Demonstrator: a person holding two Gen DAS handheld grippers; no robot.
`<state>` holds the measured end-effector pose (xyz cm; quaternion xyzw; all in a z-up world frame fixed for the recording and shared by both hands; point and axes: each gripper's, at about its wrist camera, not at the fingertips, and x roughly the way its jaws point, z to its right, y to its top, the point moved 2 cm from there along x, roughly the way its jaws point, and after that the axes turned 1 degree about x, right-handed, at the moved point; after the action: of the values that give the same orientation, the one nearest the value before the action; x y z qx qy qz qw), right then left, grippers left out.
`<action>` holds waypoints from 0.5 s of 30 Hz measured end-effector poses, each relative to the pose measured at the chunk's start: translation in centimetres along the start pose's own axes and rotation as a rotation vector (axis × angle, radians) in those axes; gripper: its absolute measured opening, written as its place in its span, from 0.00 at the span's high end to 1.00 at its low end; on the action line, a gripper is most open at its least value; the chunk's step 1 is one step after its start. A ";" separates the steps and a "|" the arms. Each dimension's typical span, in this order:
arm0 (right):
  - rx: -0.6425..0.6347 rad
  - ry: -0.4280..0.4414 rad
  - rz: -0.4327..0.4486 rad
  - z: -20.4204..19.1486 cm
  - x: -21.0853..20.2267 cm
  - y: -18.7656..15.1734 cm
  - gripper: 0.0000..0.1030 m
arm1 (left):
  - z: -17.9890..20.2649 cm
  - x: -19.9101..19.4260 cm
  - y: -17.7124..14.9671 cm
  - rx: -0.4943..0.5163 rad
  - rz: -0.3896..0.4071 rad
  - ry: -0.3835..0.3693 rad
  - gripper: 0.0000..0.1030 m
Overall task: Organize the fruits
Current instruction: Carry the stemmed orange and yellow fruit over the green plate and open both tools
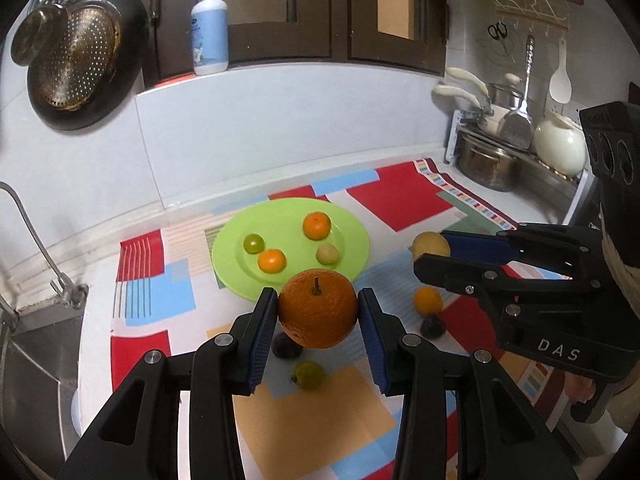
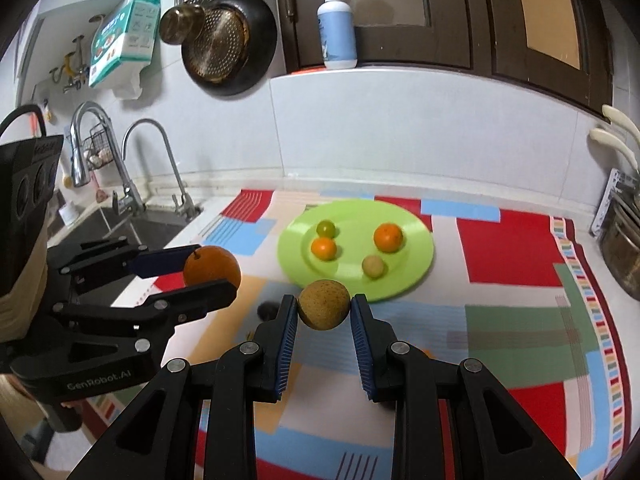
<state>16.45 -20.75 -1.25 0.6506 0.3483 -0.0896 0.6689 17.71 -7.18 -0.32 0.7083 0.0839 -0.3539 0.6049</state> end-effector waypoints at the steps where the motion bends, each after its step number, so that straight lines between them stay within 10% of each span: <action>1: 0.001 0.003 0.004 0.2 0.1 0.5 0.72 | -0.1 0.1 0.2 -0.005 0.001 -0.002 0.60; 15: -0.009 0.033 0.010 1.8 3.6 5.8 0.72 | -2.8 3.2 5.1 -0.053 0.000 0.002 0.60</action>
<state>23.07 -20.39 1.20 0.6506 0.3562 -0.0741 0.6666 24.02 -6.88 1.83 0.6926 0.0938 -0.3508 0.6233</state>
